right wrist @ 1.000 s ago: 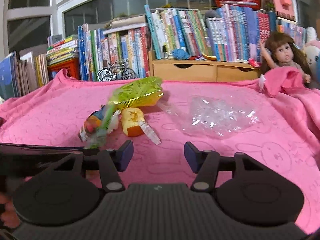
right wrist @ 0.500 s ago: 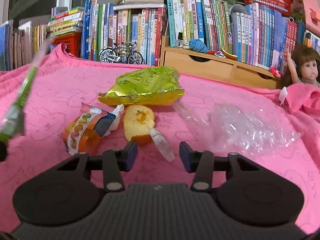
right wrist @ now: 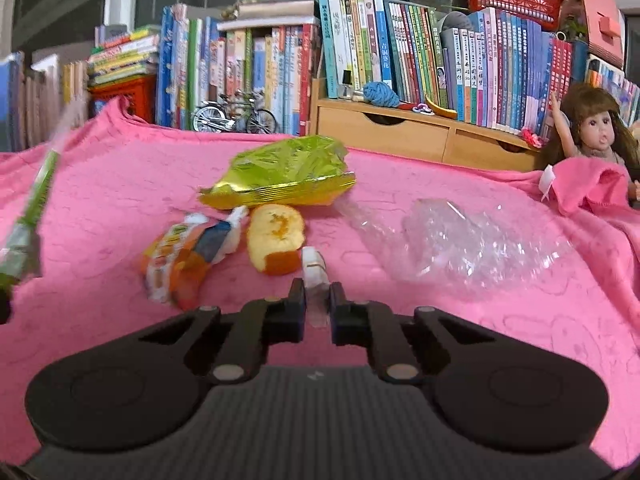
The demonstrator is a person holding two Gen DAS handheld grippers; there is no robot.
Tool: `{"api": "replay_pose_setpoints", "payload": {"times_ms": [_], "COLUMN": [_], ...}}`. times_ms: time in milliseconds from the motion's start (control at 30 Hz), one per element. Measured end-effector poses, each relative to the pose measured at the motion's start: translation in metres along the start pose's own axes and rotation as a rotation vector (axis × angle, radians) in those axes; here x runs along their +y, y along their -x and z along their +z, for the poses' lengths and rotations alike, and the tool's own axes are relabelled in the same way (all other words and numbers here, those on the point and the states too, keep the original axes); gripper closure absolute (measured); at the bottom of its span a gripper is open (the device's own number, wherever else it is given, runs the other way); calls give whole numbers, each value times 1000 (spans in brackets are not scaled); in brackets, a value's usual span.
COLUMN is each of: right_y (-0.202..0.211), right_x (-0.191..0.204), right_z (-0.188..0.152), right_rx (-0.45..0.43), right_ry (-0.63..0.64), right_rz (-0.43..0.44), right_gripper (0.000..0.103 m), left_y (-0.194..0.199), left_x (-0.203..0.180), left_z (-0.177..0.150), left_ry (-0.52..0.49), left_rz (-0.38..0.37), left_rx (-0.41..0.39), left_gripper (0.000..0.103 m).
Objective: Collect trash
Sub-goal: 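Grasp the green-wrapped candy stick with the left tool while the right tool closes on the white stick, then lift the candy stick with the left tool while the right tool grasps the white rubber-banded packet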
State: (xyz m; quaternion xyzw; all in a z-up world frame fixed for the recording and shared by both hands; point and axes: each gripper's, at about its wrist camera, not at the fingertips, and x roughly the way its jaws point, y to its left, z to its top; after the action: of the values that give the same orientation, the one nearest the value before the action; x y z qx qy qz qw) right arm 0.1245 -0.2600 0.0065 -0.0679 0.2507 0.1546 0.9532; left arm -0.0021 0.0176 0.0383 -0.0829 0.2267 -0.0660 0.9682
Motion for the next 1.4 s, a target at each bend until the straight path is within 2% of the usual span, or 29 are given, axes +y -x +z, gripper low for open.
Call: {"api": "replay_pose_setpoints", "payload": {"times_ms": [433,633,667,700,733,833,967,1067,1233,1333,1400], "right_y": [86,88,88,88,88,91,93,93,92,89,84], "right_x": [32,50,53,55,57,61,61,54,49,54,59], "right_z": [-44,-53,-54,-56,-57,-61,-65,-68,-77,-78,-77], "right_rx": [-31,-47,-39,-34,-32,-31,-22,-30,-83,-95,-100], "right_ry": [-16,146,166,177,183,188,145,33,-143,-171,-142], "right_rz": [160,32,26,29,34,81,153,182,139,114,74], "right_gripper": [86,84,77,75,63,42,28,21,19,19,19], "left_y": [37,38,39,39,38,37,36,35,31,29,28], "left_x": [-2,-2,-2,-1,-1,1,4,6,9,11,12], "left_z": [-24,-26,-26,-26,-25,-24,-25,-25,-28,-28,-29], "left_ry": [-10,-19,-20,-22,-24,-21,-13,-6,14,12,12], "left_rz": [-25,-10,-7,-4,-1,5,14,18,28,31,34], "left_rx": [31,42,40,38,38,41,43,41,50,52,53], "left_gripper": [80,80,80,80,80,80,80,80,80,79,79]}}
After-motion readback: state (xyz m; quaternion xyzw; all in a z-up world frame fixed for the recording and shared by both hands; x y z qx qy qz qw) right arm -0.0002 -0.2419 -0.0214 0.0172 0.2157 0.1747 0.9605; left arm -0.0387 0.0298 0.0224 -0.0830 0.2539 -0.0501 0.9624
